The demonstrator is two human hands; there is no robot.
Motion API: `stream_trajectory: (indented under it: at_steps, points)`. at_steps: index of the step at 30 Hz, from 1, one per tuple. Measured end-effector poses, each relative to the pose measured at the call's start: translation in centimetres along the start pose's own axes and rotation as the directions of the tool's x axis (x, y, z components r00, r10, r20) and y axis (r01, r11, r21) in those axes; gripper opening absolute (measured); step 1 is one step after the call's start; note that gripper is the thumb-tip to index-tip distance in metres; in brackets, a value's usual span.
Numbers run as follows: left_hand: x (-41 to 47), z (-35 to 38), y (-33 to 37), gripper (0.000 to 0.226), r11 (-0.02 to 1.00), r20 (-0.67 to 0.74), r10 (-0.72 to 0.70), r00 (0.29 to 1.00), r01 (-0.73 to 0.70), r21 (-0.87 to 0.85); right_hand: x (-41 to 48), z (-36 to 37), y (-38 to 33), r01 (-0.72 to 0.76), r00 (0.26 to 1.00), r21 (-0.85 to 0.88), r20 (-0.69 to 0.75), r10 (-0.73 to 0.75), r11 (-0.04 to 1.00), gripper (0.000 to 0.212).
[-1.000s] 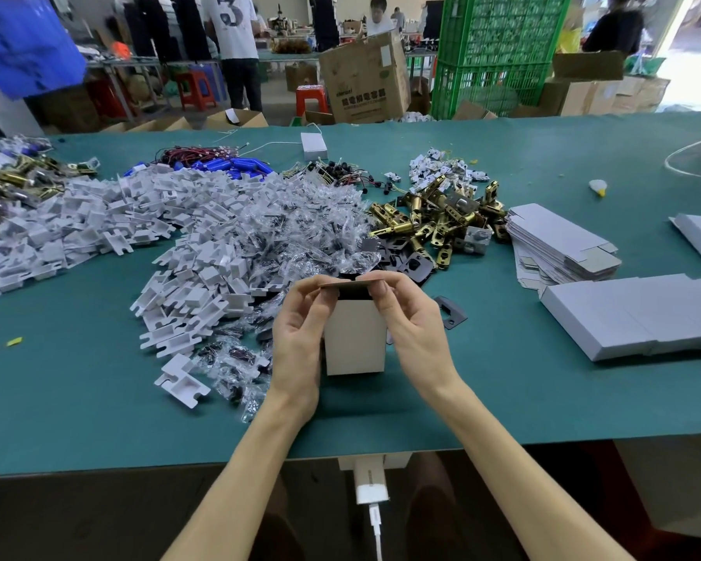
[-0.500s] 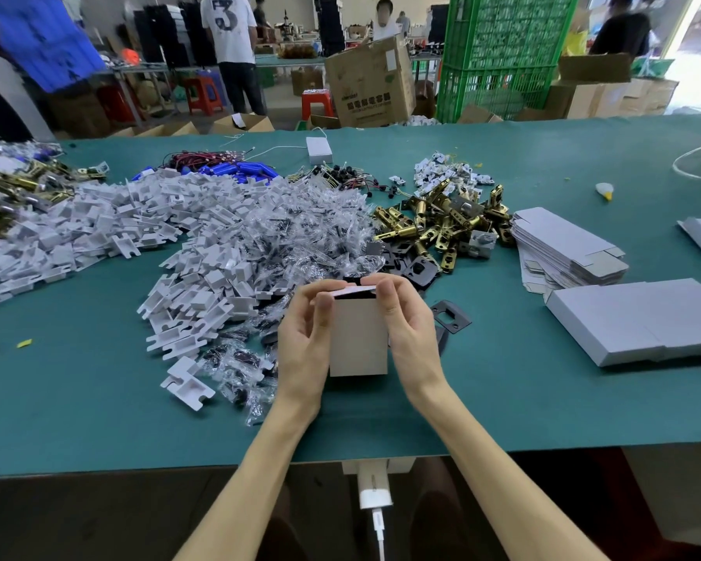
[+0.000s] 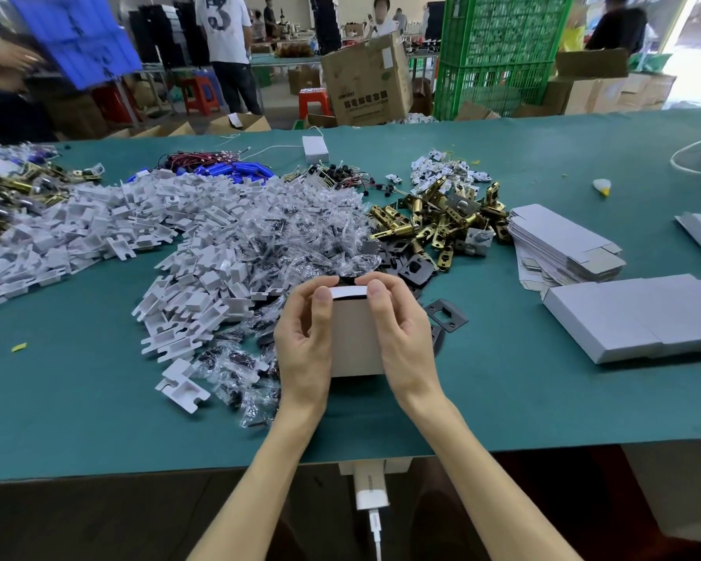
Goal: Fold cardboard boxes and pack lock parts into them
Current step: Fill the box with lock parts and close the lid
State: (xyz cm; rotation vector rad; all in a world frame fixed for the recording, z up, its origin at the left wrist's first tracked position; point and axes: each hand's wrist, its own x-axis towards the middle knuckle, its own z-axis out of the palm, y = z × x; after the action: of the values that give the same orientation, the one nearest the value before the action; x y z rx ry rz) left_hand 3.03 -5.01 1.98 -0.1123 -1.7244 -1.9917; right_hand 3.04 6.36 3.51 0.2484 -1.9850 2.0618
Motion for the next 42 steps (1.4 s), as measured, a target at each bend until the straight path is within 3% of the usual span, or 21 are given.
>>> stream_trajectory:
  at_steps: [7, 17, 33, 42]
  points:
    - [-0.3, 0.1, 0.1, 0.020, 0.999, -0.003, 0.017, 1.000, -0.017, 0.031, -0.2, -0.2, -0.2, 0.043, 0.999, -0.052, -0.006, -0.043, 0.998, 0.017]
    - [-0.5, 0.2, 0.8, 0.016, 0.998, 0.028, 0.049, 0.998, -0.050, 0.035, -0.3, -0.4, -0.7, 0.060, 0.997, 0.042, 0.043, -0.062, 0.997, 0.015]
    - [-0.4, 0.7, 1.2, 0.011, 1.000, 0.012, 0.026, 1.000, -0.026, 0.003, -0.4, -1.1, 0.1, 0.164, 0.986, -0.125, 0.054, -0.158, 0.979, 0.017]
    - [0.3, 0.5, 1.1, 0.011, 0.989, 0.085, 0.125, 0.988, -0.131, 0.072, -0.4, -1.0, 0.0, 0.114, 0.993, -0.129, 0.056, -0.108, 0.985, 0.023]
